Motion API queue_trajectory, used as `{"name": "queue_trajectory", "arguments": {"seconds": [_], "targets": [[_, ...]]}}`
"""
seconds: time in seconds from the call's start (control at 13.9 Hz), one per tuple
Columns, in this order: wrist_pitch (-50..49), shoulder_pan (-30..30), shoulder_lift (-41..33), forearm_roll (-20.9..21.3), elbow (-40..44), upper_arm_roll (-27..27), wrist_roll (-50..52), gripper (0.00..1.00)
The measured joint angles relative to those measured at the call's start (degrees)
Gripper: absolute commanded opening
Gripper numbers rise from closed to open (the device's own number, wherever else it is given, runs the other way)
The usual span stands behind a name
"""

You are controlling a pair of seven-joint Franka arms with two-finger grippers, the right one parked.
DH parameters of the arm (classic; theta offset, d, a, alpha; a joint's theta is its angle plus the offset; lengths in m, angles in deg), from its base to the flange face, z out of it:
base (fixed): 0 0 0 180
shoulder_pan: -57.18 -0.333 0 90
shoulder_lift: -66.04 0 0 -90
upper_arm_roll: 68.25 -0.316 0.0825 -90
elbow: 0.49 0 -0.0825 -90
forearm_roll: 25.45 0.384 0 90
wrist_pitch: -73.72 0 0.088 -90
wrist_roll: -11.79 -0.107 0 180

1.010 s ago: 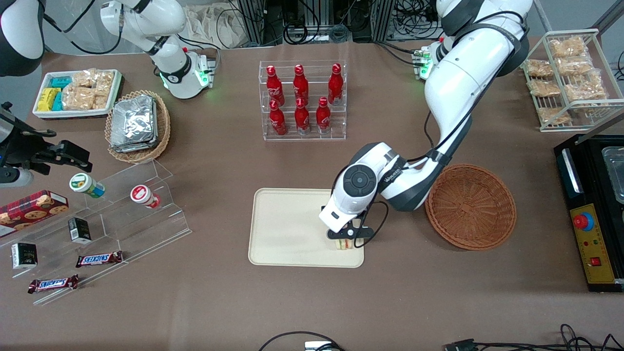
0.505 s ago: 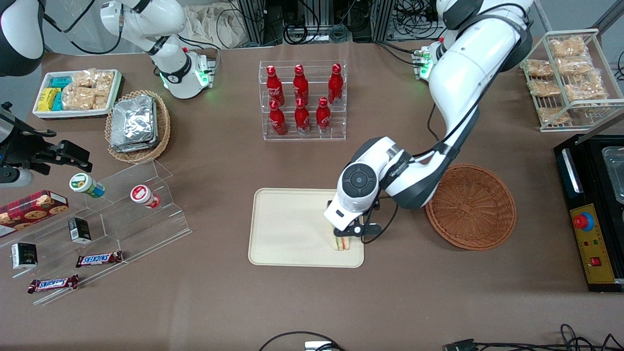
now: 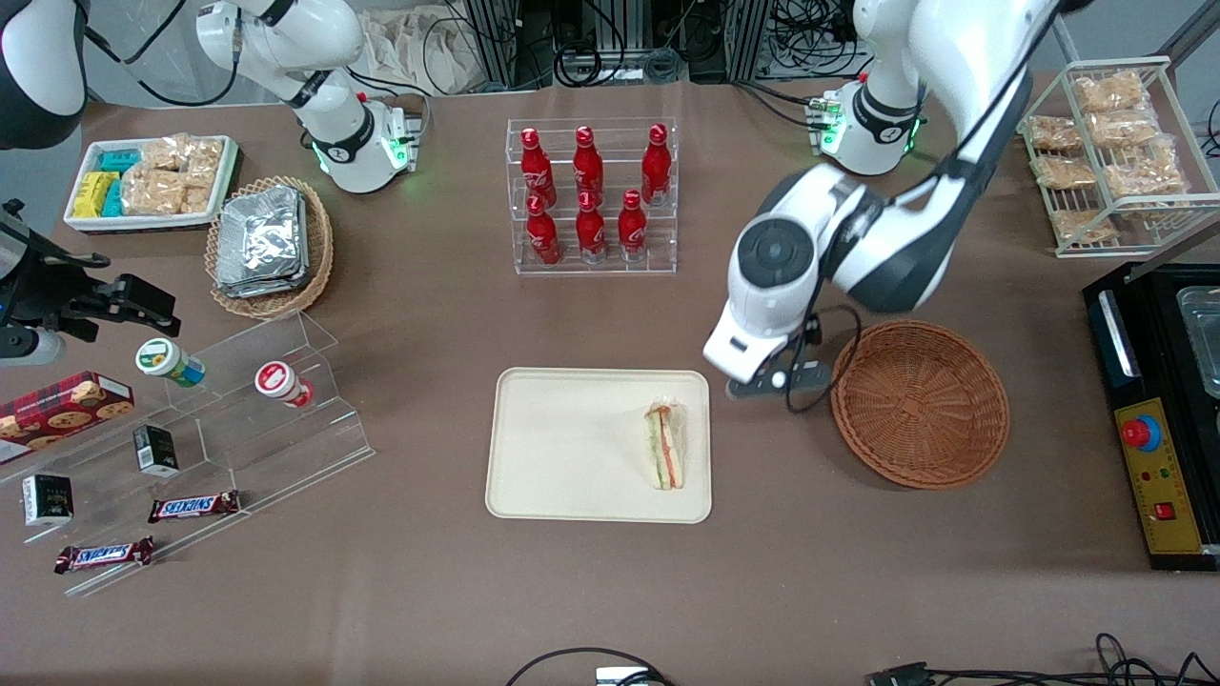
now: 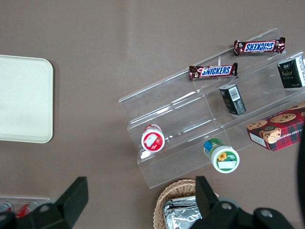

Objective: Place sandwich from basket to tray

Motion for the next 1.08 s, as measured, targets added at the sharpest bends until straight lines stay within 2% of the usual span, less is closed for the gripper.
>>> {"name": "queue_trajectory", "arguments": {"seconds": [0.14,0.36,0.79,1.08], "targets": [[-0.1,-1.0,-7.2,-3.1,-5.3,-0.4,-0.8,1.00],[-4.2,-6.4,-12.3,-6.3,-5.5,-1.2,-9.4,1.00],[-8.6,-19.1,-13.1,-8.5,0.3,-1.8,-22.8,1.00],[-12.5,-21.5,-13.3,-11.8,1.8,-6.4,-34.0,1.00]]}}
